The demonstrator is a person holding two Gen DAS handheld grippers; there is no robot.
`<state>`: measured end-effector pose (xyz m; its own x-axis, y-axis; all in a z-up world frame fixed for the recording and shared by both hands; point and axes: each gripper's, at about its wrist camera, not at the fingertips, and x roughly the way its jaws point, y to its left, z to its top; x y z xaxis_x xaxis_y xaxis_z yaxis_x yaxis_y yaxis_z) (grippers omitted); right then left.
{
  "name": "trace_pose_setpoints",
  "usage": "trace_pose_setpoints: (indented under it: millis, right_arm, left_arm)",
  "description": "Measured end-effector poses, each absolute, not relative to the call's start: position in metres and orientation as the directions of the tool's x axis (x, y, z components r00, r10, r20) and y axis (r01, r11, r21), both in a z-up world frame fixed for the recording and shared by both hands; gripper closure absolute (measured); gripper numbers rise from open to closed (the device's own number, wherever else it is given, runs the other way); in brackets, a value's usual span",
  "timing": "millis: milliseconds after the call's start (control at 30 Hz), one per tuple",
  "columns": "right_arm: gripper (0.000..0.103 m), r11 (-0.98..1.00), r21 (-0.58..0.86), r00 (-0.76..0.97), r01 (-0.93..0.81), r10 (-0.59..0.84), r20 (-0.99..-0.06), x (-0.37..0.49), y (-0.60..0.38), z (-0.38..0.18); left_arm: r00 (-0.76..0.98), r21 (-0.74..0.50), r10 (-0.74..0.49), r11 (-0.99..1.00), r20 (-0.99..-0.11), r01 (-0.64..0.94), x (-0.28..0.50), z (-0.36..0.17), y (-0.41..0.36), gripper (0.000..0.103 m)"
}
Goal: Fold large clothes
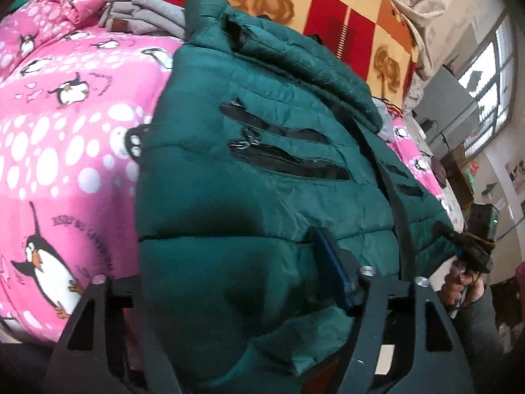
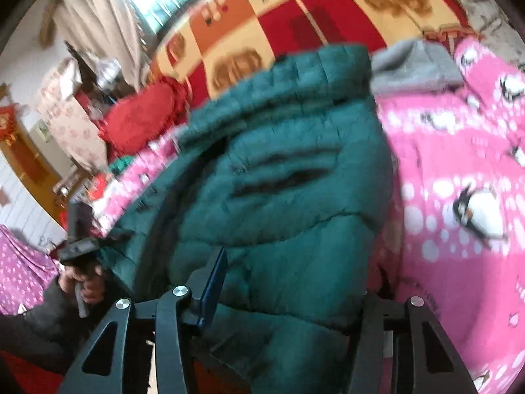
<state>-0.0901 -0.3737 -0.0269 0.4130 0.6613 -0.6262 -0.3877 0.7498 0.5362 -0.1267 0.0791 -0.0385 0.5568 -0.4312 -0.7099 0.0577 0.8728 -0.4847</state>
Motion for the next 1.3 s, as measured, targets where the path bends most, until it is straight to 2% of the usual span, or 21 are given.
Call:
trace_pose_setpoints:
  millis: [100, 267, 433, 467, 533, 567, 600, 800, 900, 1000, 1100, 1167, 1233, 1300]
  right_arm:
    - [0.048, 0.773, 0.537, 0.373, -0.338, 0.634, -0.677, -0.087, -0.372, -0.039]
    - [0.047, 0.728, 0.638, 0.348, -0.252, 0.683, -0.642, -0.084, -0.388, -0.05]
    - [0.047, 0.642, 0.654, 0.392, -0.401, 0.765, -0.511, -0.094, -0.381, -0.021]
    - [0.047, 0.647, 0.647, 0.394, -0.404, 0.761, -0.515, -0.095, -0.38, -0.021]
    - [0.047, 0.675, 0.637, 0.376, -0.372, 0.737, -0.561, -0.091, -0.375, -0.031]
    - [0.047, 0.707, 0.625, 0.356, -0.331, 0.707, -0.611, -0.088, -0.373, -0.042]
    - [0.047, 0.717, 0.626, 0.345, -0.306, 0.696, -0.629, -0.086, -0.372, -0.05]
    - [0.047, 0.688, 0.685, 0.374, -0.241, 0.717, -0.589, -0.084, -0.375, -0.054]
    - [0.047, 0.707, 0.666, 0.399, -0.238, 0.696, -0.597, -0.089, -0.373, -0.048]
    - [0.047, 0.689, 0.676, 0.421, -0.261, 0.712, -0.562, -0.089, -0.376, -0.042]
    - [0.055, 0.694, 0.636, 0.458, -0.338, 0.711, -0.533, -0.093, -0.373, -0.023]
    - [0.061, 0.731, 0.596, 0.468, -0.332, 0.676, -0.568, -0.093, -0.371, -0.024]
    - [0.062, 0.783, 0.548, 0.452, -0.294, 0.619, -0.642, -0.088, -0.364, -0.034]
    - [0.062, 0.801, 0.523, 0.451, -0.293, 0.598, -0.663, -0.088, -0.36, -0.038]
  left_arm:
    - [0.564, -0.467, -0.415, 0.883, -0.714, 0.059, -0.128, -0.036, 0.076, 0.03]
    - [0.616, -0.493, -0.399, 0.87, -0.679, 0.019, -0.132, -0.027, 0.088, 0.03]
    - [0.634, -0.503, -0.41, 0.864, -0.656, 0.038, -0.134, -0.02, 0.091, 0.033]
    - [0.635, -0.486, -0.4, 0.873, -0.661, 0.044, -0.133, -0.019, 0.088, 0.04]
    - [0.644, -0.453, -0.378, 0.89, -0.665, 0.055, -0.134, -0.017, 0.085, 0.047]
    - [0.649, -0.451, -0.371, 0.891, -0.664, 0.048, -0.134, -0.016, 0.086, 0.053]
    - [0.648, -0.451, -0.366, 0.891, -0.668, 0.038, -0.133, -0.018, 0.087, 0.054]
    - [0.607, -0.453, -0.353, 0.892, -0.712, -0.013, -0.126, -0.033, 0.088, 0.054]
    - [0.611, -0.448, -0.343, 0.894, -0.713, -0.021, -0.127, -0.033, 0.086, 0.054]
    - [0.618, -0.437, -0.326, 0.899, -0.715, -0.031, -0.129, -0.032, 0.083, 0.054]
    - [0.609, -0.424, -0.32, 0.905, -0.726, -0.029, -0.13, -0.03, 0.081, 0.054]
    - [0.609, -0.403, -0.308, 0.915, -0.731, -0.022, -0.13, -0.029, 0.079, 0.054]
    - [0.607, -0.383, -0.295, 0.923, -0.738, -0.017, -0.13, -0.03, 0.076, 0.057]
    - [0.605, -0.375, -0.291, 0.927, -0.741, -0.014, -0.129, -0.03, 0.075, 0.057]
